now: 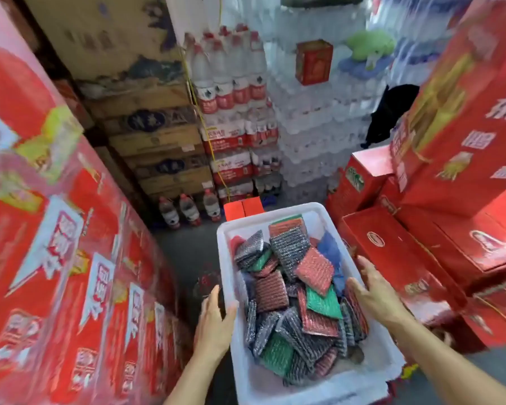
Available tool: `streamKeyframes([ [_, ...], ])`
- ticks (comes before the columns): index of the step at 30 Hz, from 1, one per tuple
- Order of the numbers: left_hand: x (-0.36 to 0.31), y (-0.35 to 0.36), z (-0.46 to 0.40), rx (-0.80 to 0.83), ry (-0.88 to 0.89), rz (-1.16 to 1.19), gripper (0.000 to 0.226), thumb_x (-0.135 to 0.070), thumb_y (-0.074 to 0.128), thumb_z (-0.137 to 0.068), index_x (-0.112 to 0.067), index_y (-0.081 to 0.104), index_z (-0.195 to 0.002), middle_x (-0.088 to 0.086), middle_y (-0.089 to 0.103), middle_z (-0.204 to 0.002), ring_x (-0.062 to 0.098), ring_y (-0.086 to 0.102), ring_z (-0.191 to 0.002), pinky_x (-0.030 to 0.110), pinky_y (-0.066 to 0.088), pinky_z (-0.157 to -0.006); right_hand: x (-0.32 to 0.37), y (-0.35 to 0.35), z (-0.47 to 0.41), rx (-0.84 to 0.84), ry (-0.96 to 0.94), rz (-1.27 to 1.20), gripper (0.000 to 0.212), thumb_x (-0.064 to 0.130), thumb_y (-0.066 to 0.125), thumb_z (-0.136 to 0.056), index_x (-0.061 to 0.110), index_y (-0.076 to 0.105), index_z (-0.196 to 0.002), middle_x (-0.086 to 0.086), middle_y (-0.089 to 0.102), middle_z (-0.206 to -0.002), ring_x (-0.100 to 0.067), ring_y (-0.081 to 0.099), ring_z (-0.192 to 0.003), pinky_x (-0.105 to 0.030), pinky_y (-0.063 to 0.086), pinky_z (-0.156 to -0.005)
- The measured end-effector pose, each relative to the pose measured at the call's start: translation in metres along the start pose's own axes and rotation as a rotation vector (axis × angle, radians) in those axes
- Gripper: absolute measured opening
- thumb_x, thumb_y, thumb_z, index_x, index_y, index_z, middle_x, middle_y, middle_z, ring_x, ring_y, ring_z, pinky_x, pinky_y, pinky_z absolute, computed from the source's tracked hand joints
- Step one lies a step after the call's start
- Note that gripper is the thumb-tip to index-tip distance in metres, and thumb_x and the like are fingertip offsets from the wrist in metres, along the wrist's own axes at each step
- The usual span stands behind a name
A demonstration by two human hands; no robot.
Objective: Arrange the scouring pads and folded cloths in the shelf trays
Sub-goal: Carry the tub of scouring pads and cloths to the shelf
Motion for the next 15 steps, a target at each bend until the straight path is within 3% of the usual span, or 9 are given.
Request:
streamKeyframes([
  [3, 0.004, 0.014, -0.015, 0.011, -0.044, 0.020, 0.067, -0.039, 0.052, -0.097, -0.016, 0.023, -0.153, 0.005, 0.027, -0.158, 0.025, 0.038, -0.140, 0.040, 0.031, -0.114, -0.016, 0.013, -0.018, 0.085, 0.059, 0.106, 0.063, 0.033, 0.050, -0.097, 0.017, 0.023, -0.151, -0.009, 0.041, -0.150, -0.029, 0.046, -0.131, -0.041, 0.041, -0.102],
  [10, 0.006, 0.022, -0.019, -0.016, -0.110, -0.037, 0.056, -0.020, 0.048, -0.099, -0.012, 0.030, -0.151, 0.010, 0.035, -0.154, 0.027, 0.030, -0.143, 0.042, 0.027, -0.116, -0.028, 0.019, -0.032, 0.045, 0.038, 0.148, 0.058, 0.019, 0.060, -0.087, 0.021, 0.037, -0.140, -0.017, 0.065, -0.118, -0.039, 0.063, -0.102, -0.044, 0.051, -0.075],
  [15, 0.004, 0.017, -0.008, -0.065, -0.102, -0.020, 0.053, -0.017, 0.047, -0.097, -0.013, 0.035, -0.148, 0.010, 0.043, -0.145, 0.024, 0.044, -0.131, 0.035, 0.036, -0.108, -0.027, 0.016, -0.023, 0.016, -0.048, 0.010, 0.055, 0.016, 0.061, -0.085, 0.030, 0.043, -0.135, -0.004, 0.070, -0.103, -0.028, 0.065, -0.085, -0.041, 0.051, -0.068],
])
Point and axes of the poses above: each hand's wrist, its own z-axis away from the middle knuckle, its own y-axis out of the palm, x = y × z, the point moved 8 cm from there along -z, towards the middle knuckle
